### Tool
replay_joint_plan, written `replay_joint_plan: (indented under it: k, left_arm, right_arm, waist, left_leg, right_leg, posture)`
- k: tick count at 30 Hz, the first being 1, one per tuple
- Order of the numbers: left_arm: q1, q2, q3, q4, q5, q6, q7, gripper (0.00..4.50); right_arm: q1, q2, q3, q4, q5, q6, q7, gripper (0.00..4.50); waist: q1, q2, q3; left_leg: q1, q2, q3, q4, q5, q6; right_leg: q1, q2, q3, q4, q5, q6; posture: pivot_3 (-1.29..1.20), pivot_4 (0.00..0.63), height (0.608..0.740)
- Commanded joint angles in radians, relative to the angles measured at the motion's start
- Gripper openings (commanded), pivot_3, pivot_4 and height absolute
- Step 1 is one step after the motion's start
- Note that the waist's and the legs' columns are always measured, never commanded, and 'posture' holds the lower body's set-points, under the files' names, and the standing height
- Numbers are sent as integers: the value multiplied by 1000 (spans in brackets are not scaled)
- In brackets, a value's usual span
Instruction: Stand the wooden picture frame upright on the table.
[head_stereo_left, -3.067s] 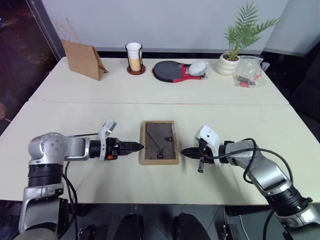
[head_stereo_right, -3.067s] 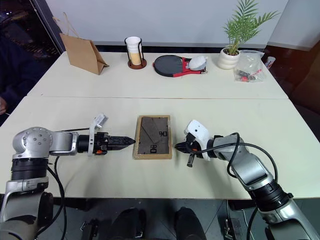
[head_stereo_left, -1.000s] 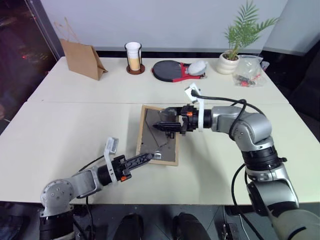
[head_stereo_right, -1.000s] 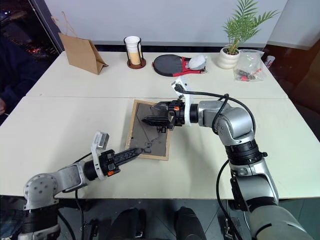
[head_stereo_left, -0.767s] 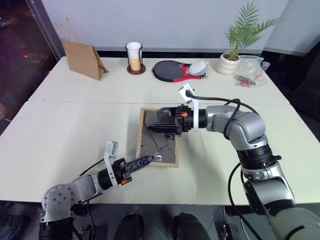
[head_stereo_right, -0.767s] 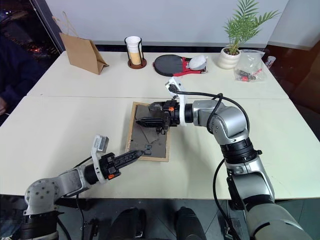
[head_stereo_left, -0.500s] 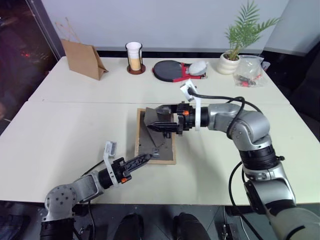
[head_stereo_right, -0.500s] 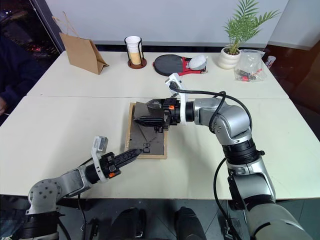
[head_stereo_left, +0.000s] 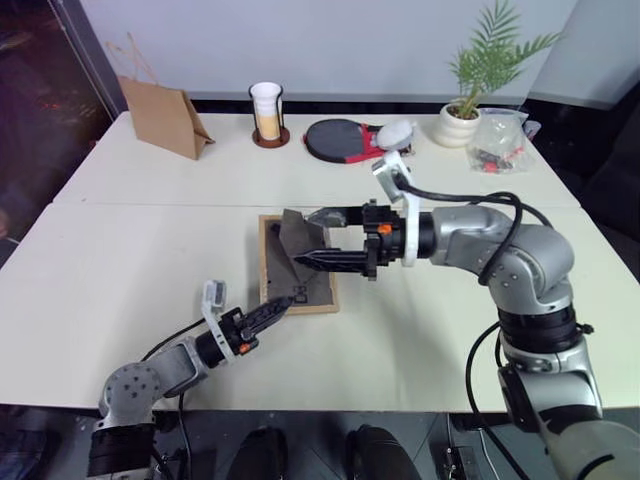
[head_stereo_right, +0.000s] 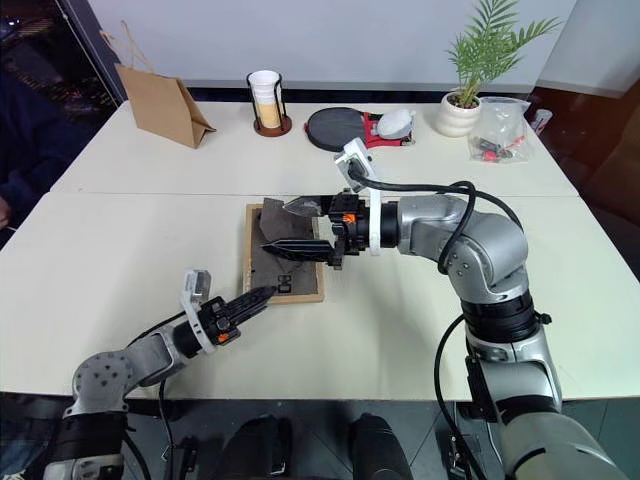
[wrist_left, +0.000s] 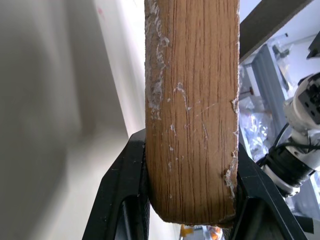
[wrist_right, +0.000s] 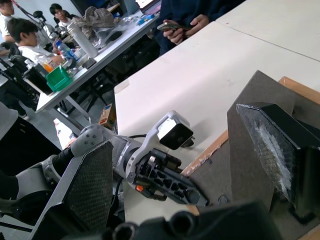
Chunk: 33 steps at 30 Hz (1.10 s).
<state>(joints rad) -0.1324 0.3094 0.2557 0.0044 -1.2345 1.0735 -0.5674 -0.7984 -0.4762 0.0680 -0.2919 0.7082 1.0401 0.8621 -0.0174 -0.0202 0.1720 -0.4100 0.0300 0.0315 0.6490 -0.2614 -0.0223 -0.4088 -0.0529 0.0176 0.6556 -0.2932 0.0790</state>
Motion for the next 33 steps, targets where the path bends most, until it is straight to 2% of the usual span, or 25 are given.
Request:
replay_joint_plan:
  k: [1,4,6,9,11,13,16,20,25,33]
  left_arm:
    - [-13,11,1,-8,7,-15,-59,1081]
    - [-5,21,8,-23,-6,3,-81,1081]
    - [10,30,28,-62,-66,42,-69,1081]
    - [26,42,49,-109,-148,84,-31,1081]
    - [39,57,66,-128,-209,109,5,1081]
    - [49,71,75,-134,-254,122,31,1081]
    - [56,89,81,-138,-310,131,67,1081]
    - [59,117,70,-138,-373,137,109,1081]
    - [67,132,49,-149,-432,131,155,1081]
    - [133,153,41,-173,-483,112,164,1081]
  right_arm:
    - [-1,-41,-13,-8,-29,-65,12,4462]
    - [4,-106,43,78,-209,-276,10,4462]
    - [6,-192,144,213,-478,-596,-33,4462]
    - [8,-251,213,380,-709,-1008,-91,4462]
    - [-5,-273,243,509,-877,-1332,-226,4462]
    - [-25,-281,266,615,-1015,-1565,-356,4462]
    - [-57,-290,297,724,-1219,-1795,-554,4462]
    - [-118,-255,348,798,-1484,-1988,-860,4462]
    - [-217,-207,442,892,-1721,-2068,-1130,4462]
    - [-311,-157,585,995,-1928,-2082,-1398,4462]
  waist:
    - [1,0,0]
    - [1,0,0]
    - [0,0,0]
    - [0,0,0]
    - [-3,0,0]
    - [-3,0,0]
    - [-5,0,0]
    - [-4,0,0]
    - [-2,0,0]
    - [-4,0,0]
  left_leg:
    - [0,0,0,0,0,0]
    - [0,0,0,-1,0,0]
    - [0,0,1,-1,0,0]
    - [0,-1,2,-1,0,0]
    - [0,-1,3,-1,0,0]
    - [0,0,4,-1,0,0]
    - [0,1,4,-1,1,-2]
    - [1,1,4,0,5,-9]
    - [1,1,4,0,6,-11]
    - [1,1,4,0,7,-12]
  right_leg:
    - [0,0,0,0,0,0]
    - [1,0,0,-2,0,0]
    - [1,-1,0,-3,-1,-1]
    - [1,-1,0,-4,0,-1]
    - [1,-1,0,-4,0,1]
    - [0,0,1,-4,1,1]
    - [0,3,2,-3,1,1]
    - [0,4,3,-2,1,1]
    - [0,5,4,-1,1,1]
    - [0,5,4,-1,1,1]
  posture:
    - [0,150,740]
    - [0,150,740]
    - [0,150,740]
    - [0,150,740]
    - [0,150,740]
    - [0,150,740]
    - [0,150,740]
    - [0,150,740]
    - [0,150,740]
    - [0,150,740]
